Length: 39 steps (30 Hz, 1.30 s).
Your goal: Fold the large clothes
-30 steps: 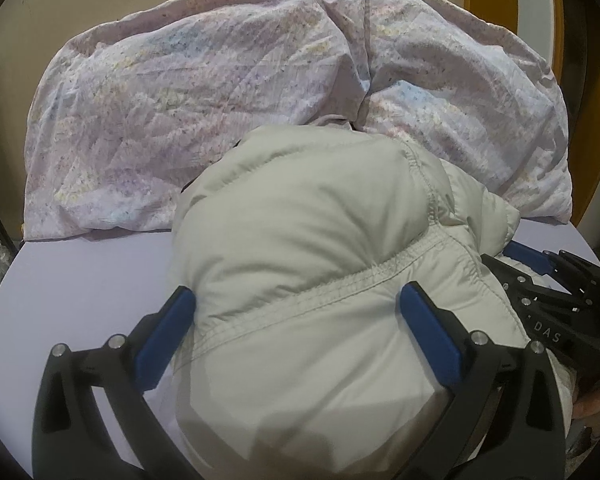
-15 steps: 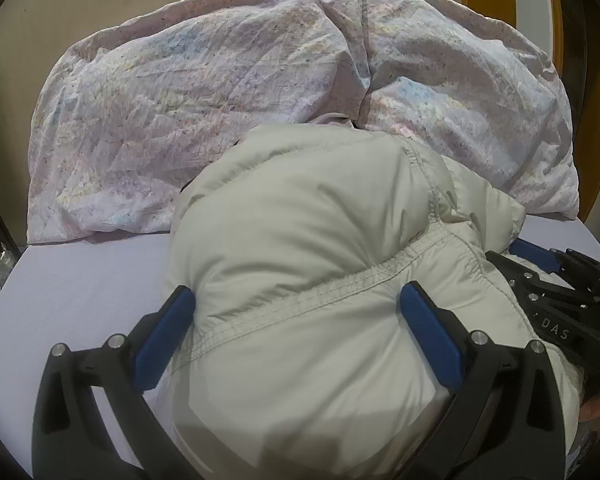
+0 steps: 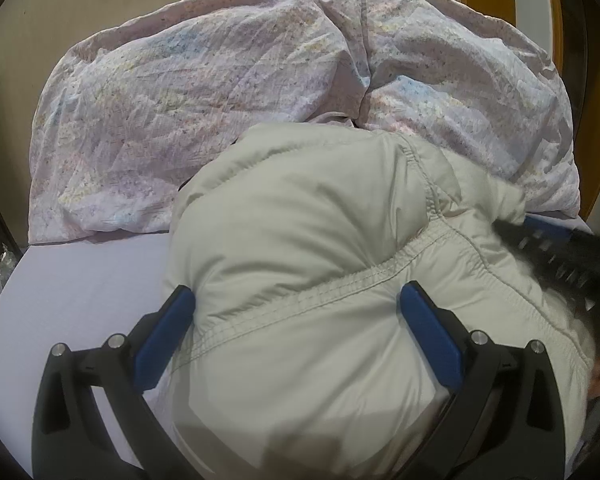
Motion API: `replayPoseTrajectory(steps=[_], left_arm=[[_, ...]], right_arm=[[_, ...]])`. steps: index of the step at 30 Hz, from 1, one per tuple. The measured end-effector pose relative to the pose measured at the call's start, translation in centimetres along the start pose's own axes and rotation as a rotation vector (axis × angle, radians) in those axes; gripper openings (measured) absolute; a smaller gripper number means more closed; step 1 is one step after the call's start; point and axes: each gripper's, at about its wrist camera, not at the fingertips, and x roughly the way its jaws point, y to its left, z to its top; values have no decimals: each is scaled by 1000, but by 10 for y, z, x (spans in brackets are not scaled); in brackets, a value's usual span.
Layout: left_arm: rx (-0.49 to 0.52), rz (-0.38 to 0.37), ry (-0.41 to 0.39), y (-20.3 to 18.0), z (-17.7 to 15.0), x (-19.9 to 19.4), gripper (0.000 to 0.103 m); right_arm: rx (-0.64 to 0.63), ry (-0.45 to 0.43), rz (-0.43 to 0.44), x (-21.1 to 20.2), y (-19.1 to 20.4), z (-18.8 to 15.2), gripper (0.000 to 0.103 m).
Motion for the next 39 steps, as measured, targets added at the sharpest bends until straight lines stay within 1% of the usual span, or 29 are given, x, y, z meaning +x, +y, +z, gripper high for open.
replayPoseTrajectory(steps=[9,11,13,25,26,27,29,39], left_arm=[[0,3,-5,-1,-1,1,101],[0,2,-5,-1,-1,0,101],[0,2,-5,-1,-1,0,101],[-1,1,-7,-1,-2,0,101],[0,2,-8,-1,-2,0,101],[-1,3,-9,-1,-2,0,101],[-3,5,-12,-1,-2,0,101],[-13,18,-26,-3,-3,-2,101]], right_arm=[[43,7,32,15,-9,-9,66],[57,15,38,17,-11,-10,69],[68,17,50,17,-13,-11,69],[65,13,46,15,-11,-11,69],[64,11,42,15,-11,-12,70],[66,11,31,15,-11,-12,73],[74,8,28,14,-13,-12,74],[72,5,23,14,-13,-12,75]])
